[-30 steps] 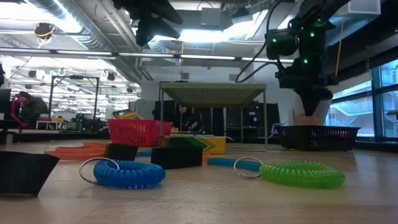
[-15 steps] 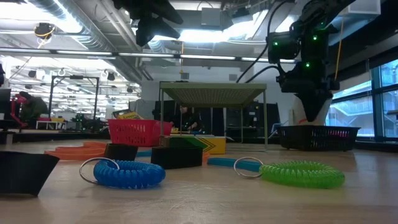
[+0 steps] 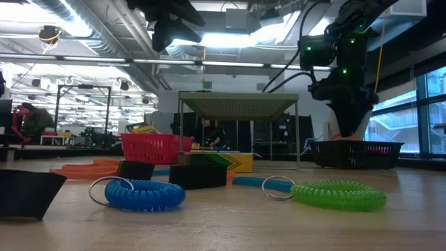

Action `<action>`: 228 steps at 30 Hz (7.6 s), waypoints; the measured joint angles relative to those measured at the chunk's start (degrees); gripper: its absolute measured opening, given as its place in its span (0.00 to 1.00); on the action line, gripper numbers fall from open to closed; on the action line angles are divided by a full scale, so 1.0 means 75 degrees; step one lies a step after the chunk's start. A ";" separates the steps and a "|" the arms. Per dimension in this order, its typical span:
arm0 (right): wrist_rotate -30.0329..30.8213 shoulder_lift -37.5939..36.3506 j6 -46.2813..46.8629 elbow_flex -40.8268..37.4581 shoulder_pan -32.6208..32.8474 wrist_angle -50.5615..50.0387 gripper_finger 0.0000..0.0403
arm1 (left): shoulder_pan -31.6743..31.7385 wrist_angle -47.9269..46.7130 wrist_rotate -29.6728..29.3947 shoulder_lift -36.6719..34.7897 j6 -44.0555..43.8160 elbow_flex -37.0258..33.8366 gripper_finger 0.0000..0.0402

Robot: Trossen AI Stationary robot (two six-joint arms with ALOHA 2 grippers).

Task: Pick & Place Office Desk Supplies
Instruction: Put the orange rubber band into the black bin, then put the green spring rubber band into the yellow bin

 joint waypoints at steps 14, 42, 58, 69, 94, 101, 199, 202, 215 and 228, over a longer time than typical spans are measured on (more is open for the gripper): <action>0.0485 0.0000 0.0372 0.0006 0.0002 -0.0543 0.34 | 0.0000 -0.0029 0.0057 0.0000 -0.0053 0.0000 0.40; -0.1208 -0.0270 0.1209 -0.0590 -0.0151 0.0720 0.27 | 0.0000 -0.0032 0.0213 -0.0001 -0.0082 0.0000 0.40; -0.2035 -0.1771 0.1445 -0.0213 0.0863 -0.0161 0.19 | 0.0000 -0.0072 0.0546 -0.0003 0.0151 0.0000 0.40; -0.2161 -0.2394 0.3217 -0.0204 0.4077 0.1955 0.12 | -0.0003 -0.1053 0.0894 -0.0009 0.0810 0.0000 0.40; -0.1500 0.2481 0.2760 0.3800 0.6636 0.1173 0.09 | 0.0000 -0.2070 0.1486 -0.0006 0.1863 0.0000 0.40; -0.1613 0.3264 0.3615 0.3800 0.6842 0.1978 0.10 | -0.0147 -0.2989 0.2027 -0.0006 0.2084 0.0000 0.40; 0.2409 0.0407 0.5412 0.2553 0.6785 0.3048 0.01 | -0.1111 0.1527 0.1986 0.0300 -0.0724 0.0010 0.40; 0.2577 0.0100 0.4650 0.2559 0.6545 0.3047 0.01 | -0.0880 0.2594 0.2019 0.0667 -0.2179 0.0006 0.40; 0.2213 -0.0597 0.2288 0.3299 0.5840 0.1285 0.01 | -0.0174 0.6338 0.2376 0.2331 -0.5979 0.0000 0.40; 0.2240 -0.0595 0.1521 0.4042 0.5805 0.0726 0.01 | -0.0021 0.8386 0.2485 0.3265 -0.7216 0.0000 0.40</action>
